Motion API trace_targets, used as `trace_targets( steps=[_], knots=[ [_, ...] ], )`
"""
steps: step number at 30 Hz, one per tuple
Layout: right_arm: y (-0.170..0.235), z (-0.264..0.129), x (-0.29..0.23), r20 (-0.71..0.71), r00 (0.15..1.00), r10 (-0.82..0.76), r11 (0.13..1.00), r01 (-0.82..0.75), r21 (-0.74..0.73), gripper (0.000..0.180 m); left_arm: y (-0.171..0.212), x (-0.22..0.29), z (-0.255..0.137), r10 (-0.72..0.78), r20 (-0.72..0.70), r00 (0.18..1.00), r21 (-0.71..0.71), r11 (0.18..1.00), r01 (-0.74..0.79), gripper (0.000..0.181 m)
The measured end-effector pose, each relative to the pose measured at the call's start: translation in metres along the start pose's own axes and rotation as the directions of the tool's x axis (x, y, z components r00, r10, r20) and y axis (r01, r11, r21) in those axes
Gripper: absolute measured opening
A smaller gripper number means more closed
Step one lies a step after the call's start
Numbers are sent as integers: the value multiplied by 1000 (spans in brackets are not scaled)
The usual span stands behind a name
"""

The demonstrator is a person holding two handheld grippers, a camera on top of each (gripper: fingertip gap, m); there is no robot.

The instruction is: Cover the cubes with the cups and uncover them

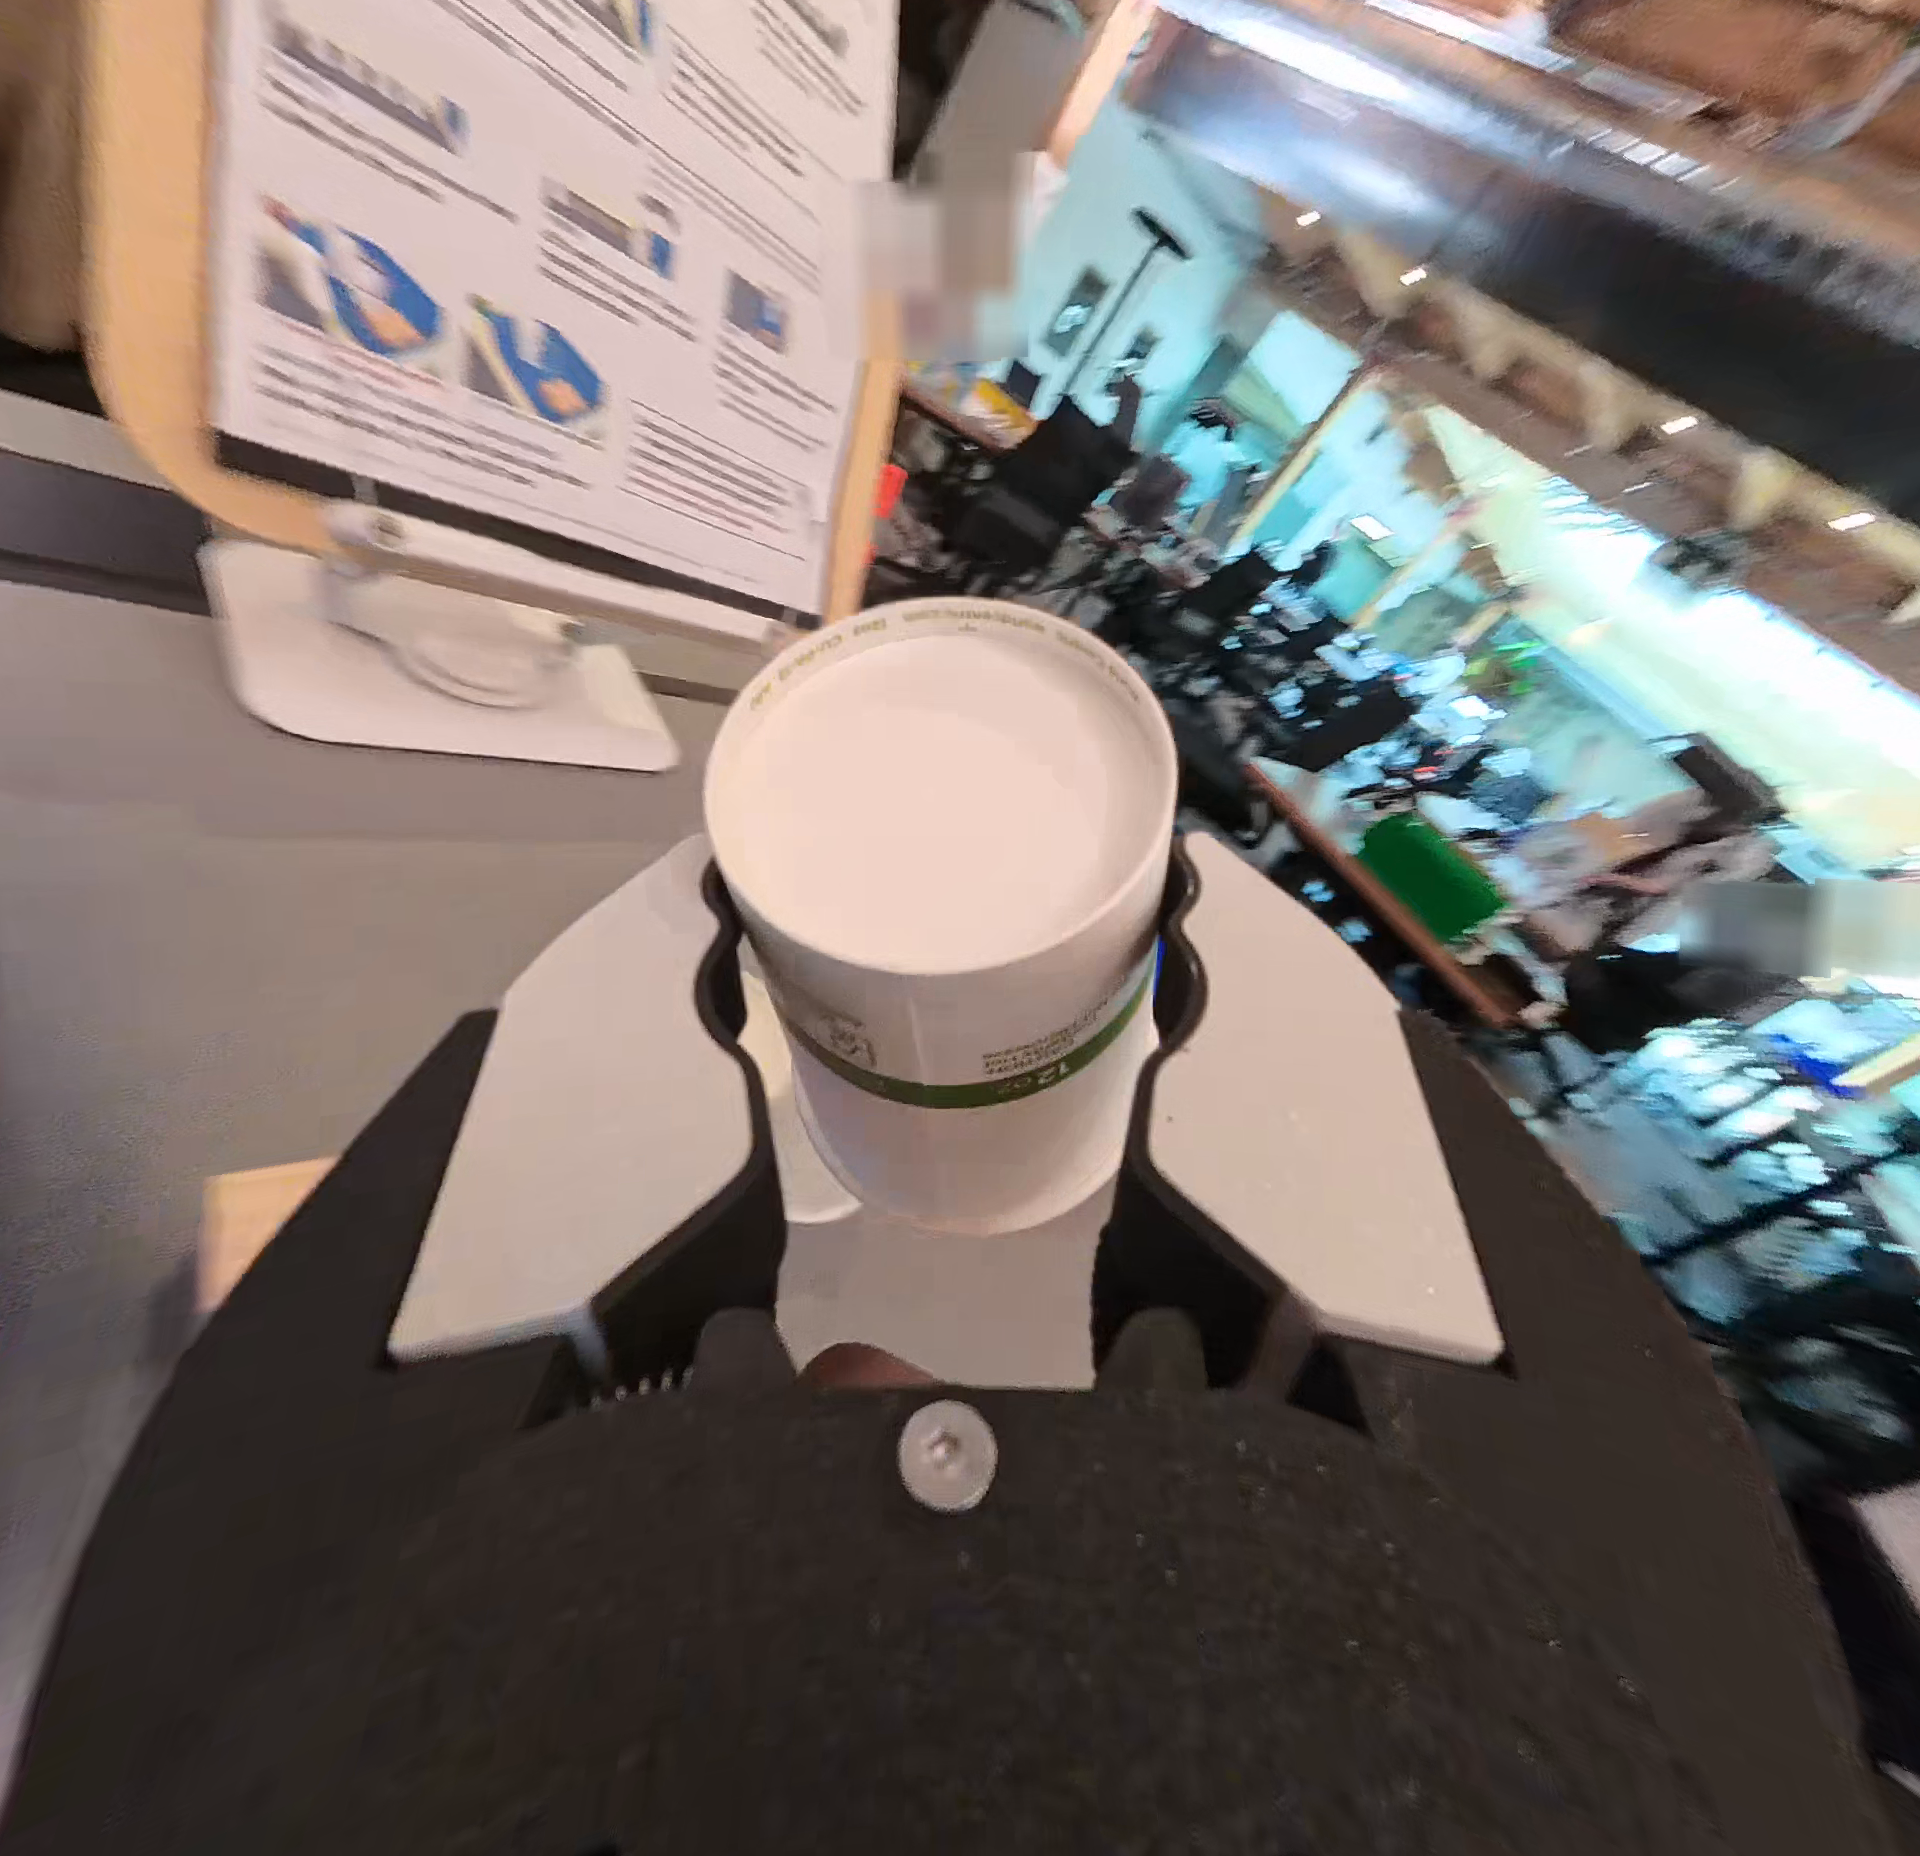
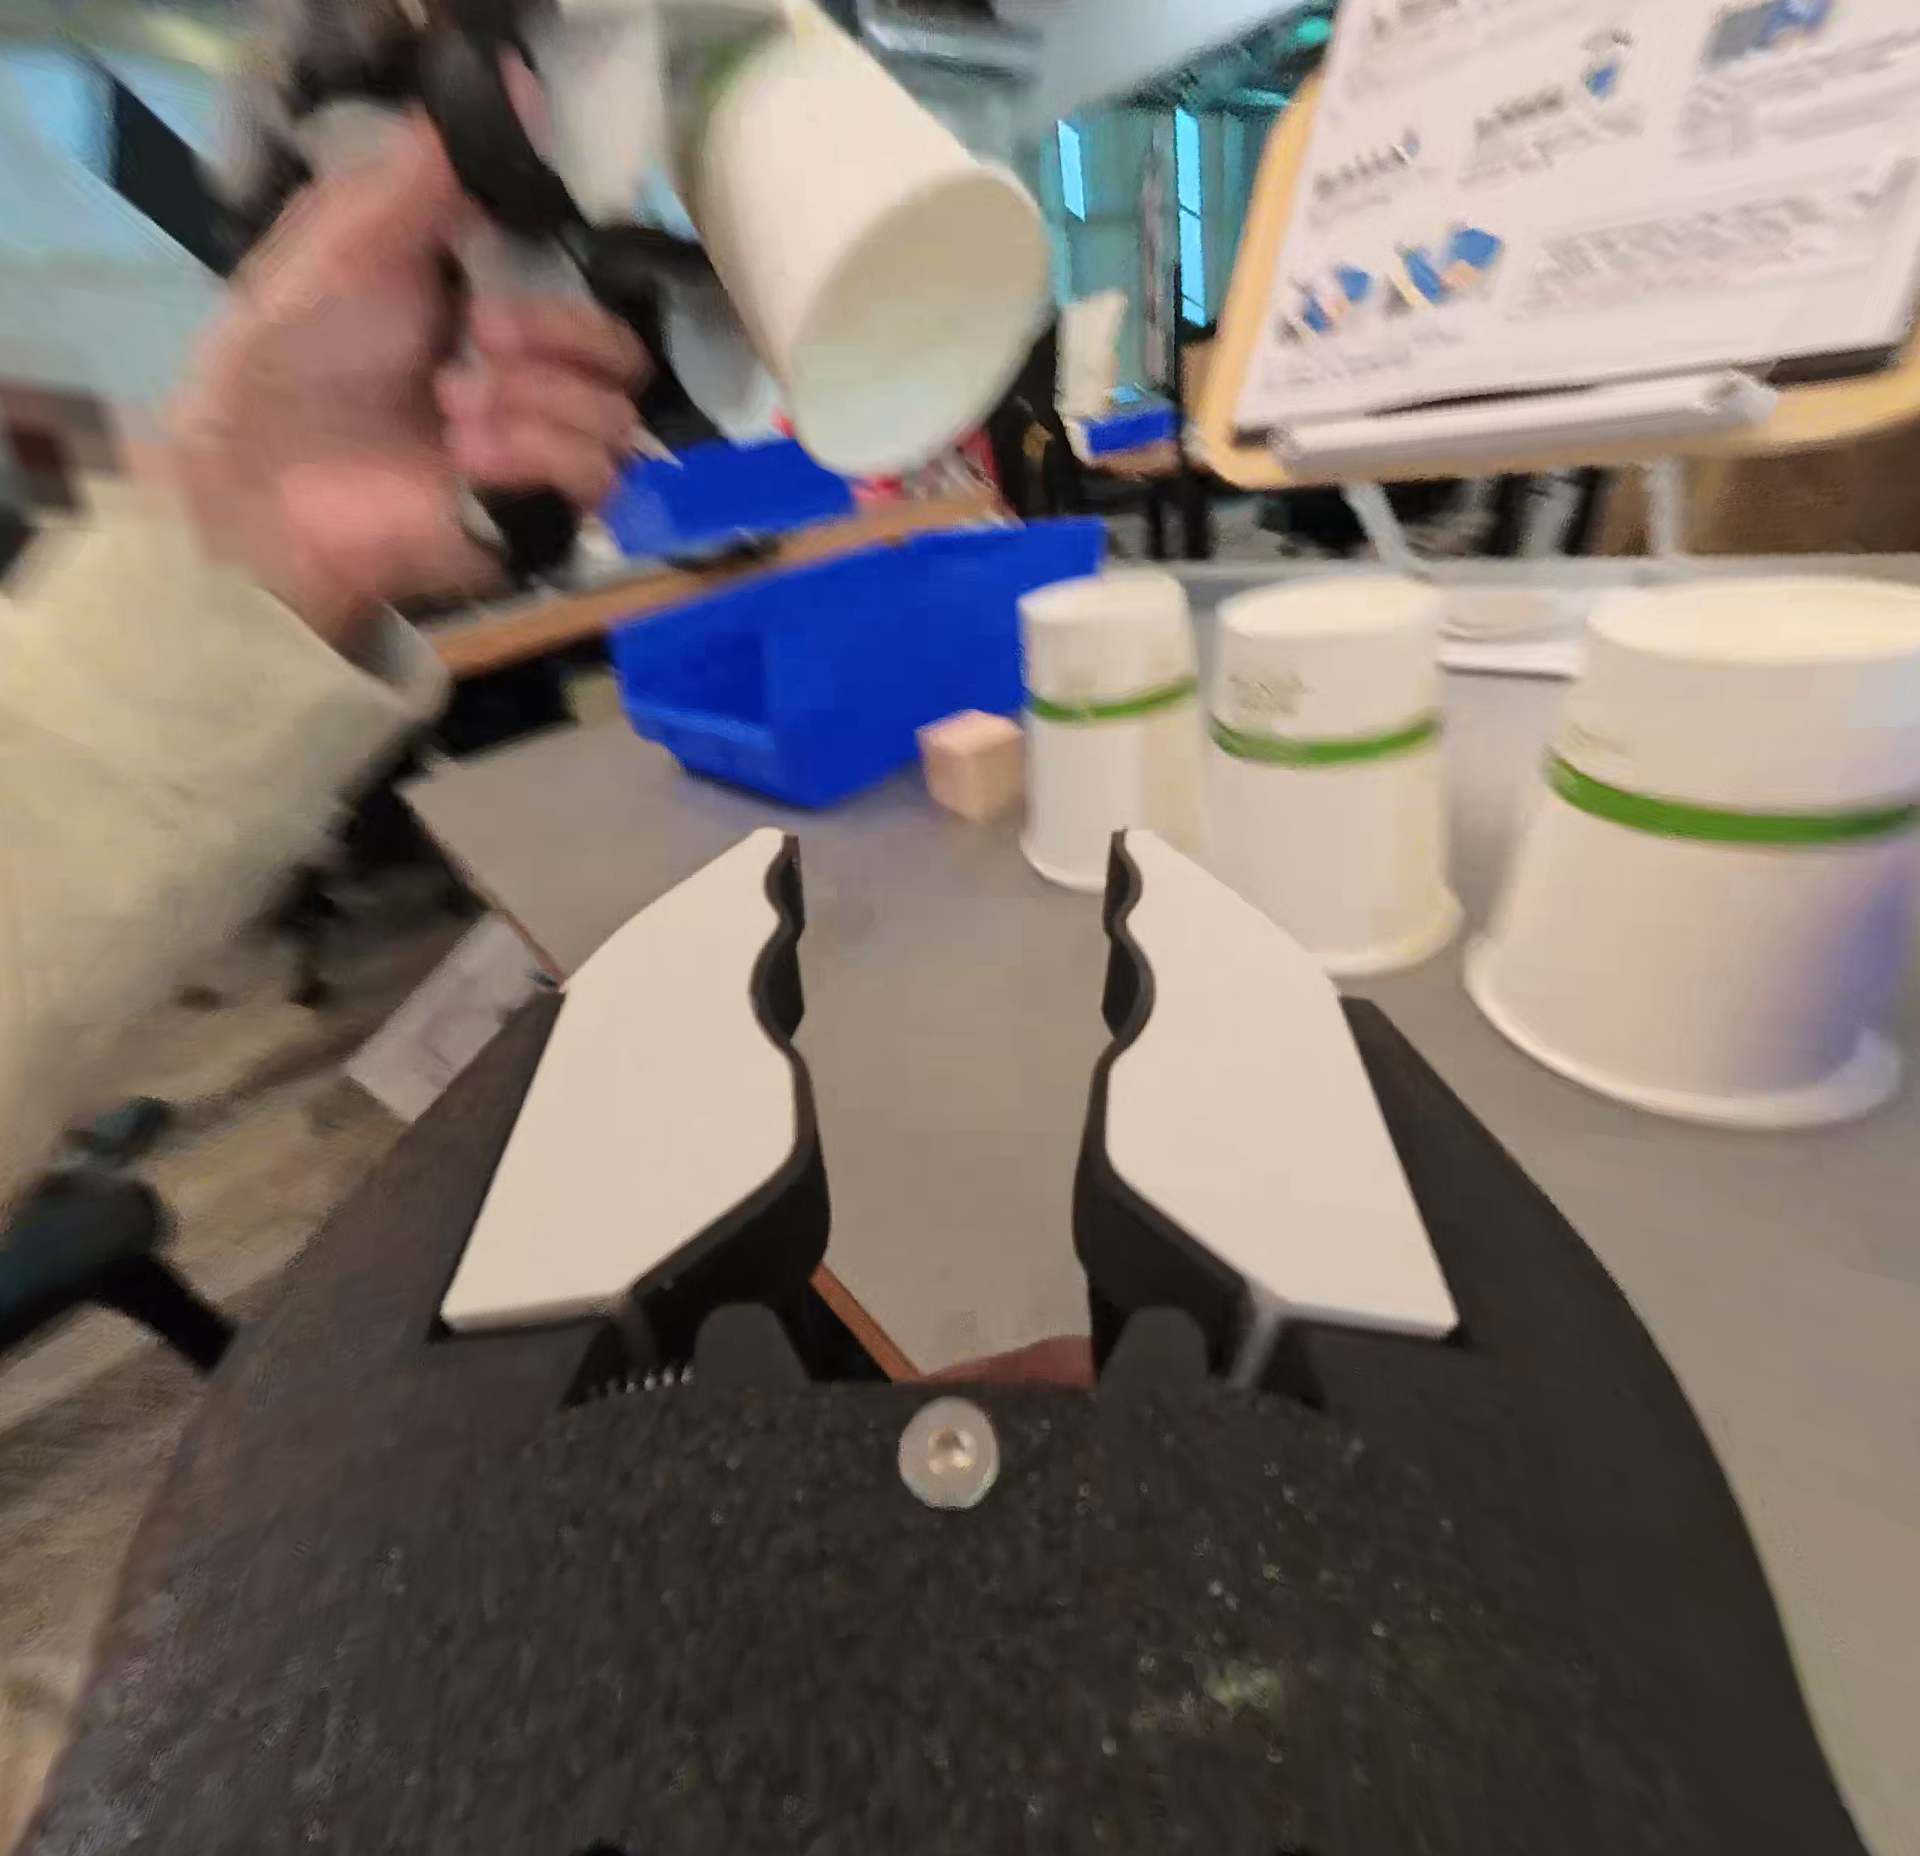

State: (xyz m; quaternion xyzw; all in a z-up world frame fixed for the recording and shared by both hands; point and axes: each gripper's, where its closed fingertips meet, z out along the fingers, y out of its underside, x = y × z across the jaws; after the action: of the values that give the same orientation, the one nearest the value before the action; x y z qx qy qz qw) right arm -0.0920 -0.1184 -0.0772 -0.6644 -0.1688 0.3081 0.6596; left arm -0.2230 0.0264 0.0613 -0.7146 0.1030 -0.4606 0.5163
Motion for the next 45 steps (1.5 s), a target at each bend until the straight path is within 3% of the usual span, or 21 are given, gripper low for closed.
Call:
trace_targets(
  steps=[1,7,13,19,24,27,29,31,35,39,42,45],
  knots=[
    [-13,8,-8,67,997,44,998,-46,37,53,7,7,0,-35,-42,999,8,999,35,78],
    [-73,58,-31,357,925,127,977,-180,119,51,37,34,12,-306,-273,912,2,948,319,77],
    [-92,90,-20,375,919,119,982,-164,89,47,46,30,28,-392,-338,856,-31,913,406,77],
    [-105,96,-8,469,842,267,941,-333,64,41,41,24,32,-373,-367,852,-17,918,395,77],
    [-113,100,-7,574,659,487,832,-550,-73,37,44,27,34,-243,-374,895,16,963,268,77],
    [-116,103,-2,569,552,609,738,-657,-152,25,49,25,36,-176,-359,916,25,980,198,77],
    [-111,106,1,537,522,663,700,-687,-196,7,51,26,37,-173,-373,912,19,981,194,77],
    [-113,105,5,532,488,691,665,-719,-204,6,54,27,39,-179,-378,908,-1,981,193,78],
    [-110,104,10,493,537,685,691,-694,-203,0,59,26,38,-156,-376,913,-48,988,150,84],
    [-112,91,19,427,661,617,777,-599,-194,0,58,25,18,-68,-359,931,-119,993,27,91],
    [-117,73,32,350,787,509,861,-463,-211,0,81,18,-7,154,-298,942,-220,949,-225,88],
    [-117,48,50,230,926,301,928,-229,-293,0,115,-17,-27,523,-91,848,-346,782,-519,83]
  ],
)
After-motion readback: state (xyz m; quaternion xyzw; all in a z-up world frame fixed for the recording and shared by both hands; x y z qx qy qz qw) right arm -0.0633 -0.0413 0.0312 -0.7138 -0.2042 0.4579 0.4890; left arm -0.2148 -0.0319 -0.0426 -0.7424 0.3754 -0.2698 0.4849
